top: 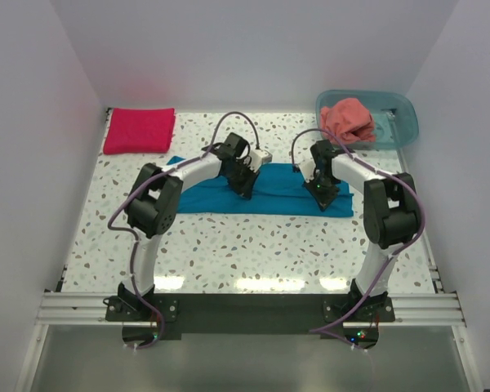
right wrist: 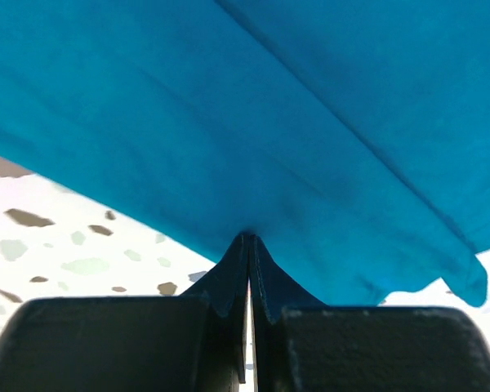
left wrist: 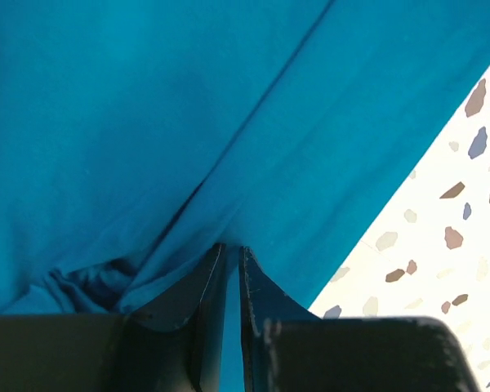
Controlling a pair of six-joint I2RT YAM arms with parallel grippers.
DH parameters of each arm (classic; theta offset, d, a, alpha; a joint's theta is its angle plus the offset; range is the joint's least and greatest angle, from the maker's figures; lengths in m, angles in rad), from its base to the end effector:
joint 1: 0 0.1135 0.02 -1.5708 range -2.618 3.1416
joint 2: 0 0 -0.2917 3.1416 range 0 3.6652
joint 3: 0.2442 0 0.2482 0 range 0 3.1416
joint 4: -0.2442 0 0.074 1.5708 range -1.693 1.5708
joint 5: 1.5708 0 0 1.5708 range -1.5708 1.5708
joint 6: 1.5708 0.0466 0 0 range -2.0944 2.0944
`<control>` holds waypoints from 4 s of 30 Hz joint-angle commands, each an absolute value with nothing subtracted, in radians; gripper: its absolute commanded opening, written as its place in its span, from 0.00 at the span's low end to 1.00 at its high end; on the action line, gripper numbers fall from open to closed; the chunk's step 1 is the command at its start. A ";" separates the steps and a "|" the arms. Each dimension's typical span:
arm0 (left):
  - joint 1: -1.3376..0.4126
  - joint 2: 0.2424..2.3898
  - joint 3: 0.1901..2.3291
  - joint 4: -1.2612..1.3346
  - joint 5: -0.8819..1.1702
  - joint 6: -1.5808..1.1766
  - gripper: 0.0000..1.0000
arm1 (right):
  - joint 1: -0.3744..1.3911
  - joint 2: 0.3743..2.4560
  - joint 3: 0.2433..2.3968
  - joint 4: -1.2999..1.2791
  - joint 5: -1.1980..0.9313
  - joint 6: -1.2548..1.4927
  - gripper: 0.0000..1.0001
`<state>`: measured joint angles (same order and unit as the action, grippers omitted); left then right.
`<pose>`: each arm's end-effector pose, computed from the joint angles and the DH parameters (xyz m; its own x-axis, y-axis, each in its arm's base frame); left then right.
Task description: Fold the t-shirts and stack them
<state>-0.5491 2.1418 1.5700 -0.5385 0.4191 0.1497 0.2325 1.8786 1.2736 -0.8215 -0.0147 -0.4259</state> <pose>0.3863 -0.2586 0.1746 -0.6615 0.5645 -0.4938 0.7379 0.6074 -0.2942 0.3481 0.0831 0.1845 -0.7809 -0.6094 -0.1370 -0.6095 0.7914 -0.0462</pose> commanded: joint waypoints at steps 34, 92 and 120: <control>-0.394 1.950 1.550 -0.364 0.500 0.029 0.34 | 0.221 1.920 1.477 -0.761 0.005 -0.428 0.00; -0.287 2.164 1.862 -0.555 0.313 0.081 0.57 | 0.454 1.911 1.218 -0.867 -0.235 -0.580 0.01; -0.287 2.576 2.229 -0.513 0.373 0.135 0.55 | 0.516 1.827 1.417 -0.788 -0.322 -0.363 0.13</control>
<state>-0.2901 2.5294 2.2032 -0.5915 0.3695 0.1242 0.5457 1.8061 1.3350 -0.8440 -0.4137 -0.3714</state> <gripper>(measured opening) 0.538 0.139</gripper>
